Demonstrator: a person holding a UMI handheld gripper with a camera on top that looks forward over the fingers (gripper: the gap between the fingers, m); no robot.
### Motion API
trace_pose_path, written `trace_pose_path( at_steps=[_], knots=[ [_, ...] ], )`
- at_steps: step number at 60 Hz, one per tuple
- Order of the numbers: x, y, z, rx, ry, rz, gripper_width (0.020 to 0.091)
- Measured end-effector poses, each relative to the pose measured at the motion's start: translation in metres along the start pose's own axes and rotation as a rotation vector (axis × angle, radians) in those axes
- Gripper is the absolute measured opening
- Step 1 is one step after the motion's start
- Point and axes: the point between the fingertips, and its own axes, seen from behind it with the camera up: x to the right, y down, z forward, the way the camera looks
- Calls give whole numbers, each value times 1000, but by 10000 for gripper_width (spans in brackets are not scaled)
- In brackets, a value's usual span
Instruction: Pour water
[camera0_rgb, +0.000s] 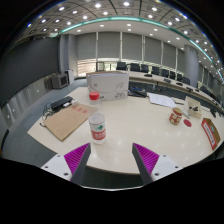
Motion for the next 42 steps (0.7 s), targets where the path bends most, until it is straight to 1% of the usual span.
trace_pose_path(
  at_steps=[5,12,23,25,26,28,30,33,35,40,42],
  knots=[
    [-31,-13,31,52,7,-10,862],
    [-55,-27,80,106,41,-29,860],
    [-46,-52,153,200,133,9,857],
    [-45,-52,159,211,134,12,844],
    [-46,-53,164,215,132,15,834],
    [-47,-54,171,223,126,20,787],
    [-48,-56,181,234,114,25,697],
    [-51,-59,187,248,93,25,536],
    [-51,-62,187,260,86,15,529],
    [-58,-65,189,264,63,-5,462],
    [-57,-66,189,268,64,-4,422]
  ],
)
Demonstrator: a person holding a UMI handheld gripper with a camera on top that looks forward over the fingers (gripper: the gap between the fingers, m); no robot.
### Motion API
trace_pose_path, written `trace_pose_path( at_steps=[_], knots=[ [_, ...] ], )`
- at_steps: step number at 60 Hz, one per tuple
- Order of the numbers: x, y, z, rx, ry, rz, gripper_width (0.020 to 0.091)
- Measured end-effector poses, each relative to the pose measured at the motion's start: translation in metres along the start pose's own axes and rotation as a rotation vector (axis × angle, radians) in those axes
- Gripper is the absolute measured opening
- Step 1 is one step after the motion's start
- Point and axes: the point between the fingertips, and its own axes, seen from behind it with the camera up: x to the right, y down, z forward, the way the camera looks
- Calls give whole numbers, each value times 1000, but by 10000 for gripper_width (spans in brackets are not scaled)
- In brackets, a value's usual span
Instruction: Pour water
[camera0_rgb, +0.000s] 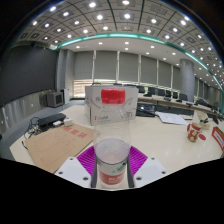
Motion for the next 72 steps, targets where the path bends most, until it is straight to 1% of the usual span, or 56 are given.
trace_pose_path(
  at_steps=[2,3,4,6,8,15,23,31,39,42,48,49,50,56,57,59,64,65,66,67,72],
  knots=[
    [2,-2,-1,5,3,3,390],
    [5,-6,-5,7,2,5,387],
    [5,-8,-7,9,-1,7,360],
    [4,-13,-10,13,-7,15,358],
    [3,-19,-12,14,-18,22,320],
    [18,-58,-20,29,-46,110,320],
    [47,-119,-25,72,-120,364,320],
    [91,-187,-21,122,-257,723,320],
    [159,-232,-2,130,-404,1148,318],
    [189,-240,10,128,-454,1295,317],
    [253,-236,39,116,-498,1517,318],
    [256,-237,32,111,-499,1553,318],
    [266,-234,45,107,-497,1579,317],
    [318,-212,71,93,-492,1765,316],
    [324,-211,58,91,-500,1802,315],
    [339,-202,79,94,-496,1867,319],
    [372,-182,97,110,-488,2030,318],
    [377,-178,100,111,-483,2056,318],
    [382,-176,86,107,-484,2085,318],
    [388,-170,103,107,-482,2108,317],
    [401,-155,107,100,-477,2215,318]
  ],
)
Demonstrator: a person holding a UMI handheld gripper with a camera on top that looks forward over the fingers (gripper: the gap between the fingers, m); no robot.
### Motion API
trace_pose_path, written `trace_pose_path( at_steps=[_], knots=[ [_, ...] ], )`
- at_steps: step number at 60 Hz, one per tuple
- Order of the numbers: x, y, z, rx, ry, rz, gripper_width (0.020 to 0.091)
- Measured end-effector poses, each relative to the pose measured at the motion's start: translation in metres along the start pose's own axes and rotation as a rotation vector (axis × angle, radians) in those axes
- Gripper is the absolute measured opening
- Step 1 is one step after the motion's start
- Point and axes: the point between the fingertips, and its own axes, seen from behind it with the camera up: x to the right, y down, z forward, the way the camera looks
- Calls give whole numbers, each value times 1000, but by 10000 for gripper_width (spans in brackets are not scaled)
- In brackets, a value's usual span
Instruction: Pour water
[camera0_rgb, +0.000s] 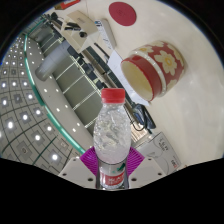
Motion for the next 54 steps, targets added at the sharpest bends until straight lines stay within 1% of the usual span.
trace_pose_path(
  at_steps=[1,2,6,18,25,28,33,39,44,49,54],
  knots=[
    [1,1,-6,0,3,13,316],
    [5,-10,8,3,13,13,317],
    [12,-12,8,-2,34,22,317],
    [3,0,14,-56,63,-6,318],
    [-16,10,12,-96,97,-229,318],
    [-31,13,11,-98,106,-370,317],
    [-61,4,5,-98,121,-620,320],
    [-104,-19,3,-49,115,-913,318],
    [-143,-45,-9,15,123,-1138,321],
    [-174,-77,-24,89,158,-1371,319],
    [-187,-114,-32,149,219,-1596,319]
  ],
)
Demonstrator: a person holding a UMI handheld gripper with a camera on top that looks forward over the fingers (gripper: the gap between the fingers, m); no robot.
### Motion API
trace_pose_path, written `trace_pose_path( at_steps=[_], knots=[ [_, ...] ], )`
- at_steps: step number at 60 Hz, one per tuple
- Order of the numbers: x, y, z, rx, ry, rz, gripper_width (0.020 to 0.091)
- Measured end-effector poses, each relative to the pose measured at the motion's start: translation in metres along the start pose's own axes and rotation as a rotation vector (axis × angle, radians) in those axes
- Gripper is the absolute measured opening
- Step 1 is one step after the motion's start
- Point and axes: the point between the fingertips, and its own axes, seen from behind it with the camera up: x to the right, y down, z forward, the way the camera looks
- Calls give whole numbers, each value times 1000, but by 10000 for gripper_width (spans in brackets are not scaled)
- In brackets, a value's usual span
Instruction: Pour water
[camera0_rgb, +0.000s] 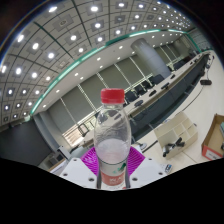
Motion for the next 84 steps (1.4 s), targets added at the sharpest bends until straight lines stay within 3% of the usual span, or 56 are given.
trace_pose_path(
  at_steps=[15,29,41,47,55,57,60,63,67,84],
  knots=[
    [97,38,4,-44,163,-463,323],
    [140,110,16,-145,164,-578,331],
    [158,143,15,-175,188,-571,339],
    [158,143,11,-144,187,-569,392],
    [158,144,7,-151,204,-588,531],
    [160,148,5,-177,217,-588,617],
    [167,156,3,-226,243,-574,859],
    [170,161,-4,-267,273,-547,826],
    [173,159,-10,-286,297,-527,869],
    [113,138,-93,-338,364,-578,856]
  ],
)
